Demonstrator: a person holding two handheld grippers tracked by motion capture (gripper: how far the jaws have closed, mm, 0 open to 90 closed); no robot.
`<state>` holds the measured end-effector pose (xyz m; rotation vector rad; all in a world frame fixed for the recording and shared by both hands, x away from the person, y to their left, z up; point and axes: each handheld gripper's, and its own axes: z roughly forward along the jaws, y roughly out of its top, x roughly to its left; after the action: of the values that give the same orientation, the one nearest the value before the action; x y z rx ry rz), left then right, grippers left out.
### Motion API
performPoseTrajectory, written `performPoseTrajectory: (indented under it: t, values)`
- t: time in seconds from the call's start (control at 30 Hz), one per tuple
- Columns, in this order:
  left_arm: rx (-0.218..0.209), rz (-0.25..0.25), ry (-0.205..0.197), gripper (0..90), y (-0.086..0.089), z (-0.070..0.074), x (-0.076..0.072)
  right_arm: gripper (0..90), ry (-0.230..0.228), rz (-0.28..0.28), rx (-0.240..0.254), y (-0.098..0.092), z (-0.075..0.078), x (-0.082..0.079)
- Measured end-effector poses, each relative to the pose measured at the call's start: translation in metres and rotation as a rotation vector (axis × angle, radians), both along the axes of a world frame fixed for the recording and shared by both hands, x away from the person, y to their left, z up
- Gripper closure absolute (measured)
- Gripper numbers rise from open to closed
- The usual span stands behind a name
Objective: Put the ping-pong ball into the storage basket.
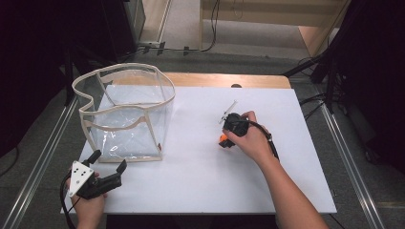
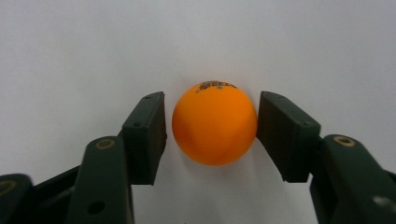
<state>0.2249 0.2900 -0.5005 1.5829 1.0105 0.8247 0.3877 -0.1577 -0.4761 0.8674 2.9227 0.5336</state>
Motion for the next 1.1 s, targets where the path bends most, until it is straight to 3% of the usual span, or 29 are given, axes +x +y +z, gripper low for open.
performPoseTrajectory:
  t: [0.37, 1.1]
  values:
    - [0.000, 0.000, 0.000, 6.1, 0.000, 0.000, 0.000, 47.8, 0.009, 0.007, -0.015, 0.002, -0.002, 0.002]
    - [0.002, -0.001, 0.001, 6.1, 0.000, 0.000, 0.000, 47.9, 0.008, 0.050, 0.006, 0.003, 0.012, 0.005]
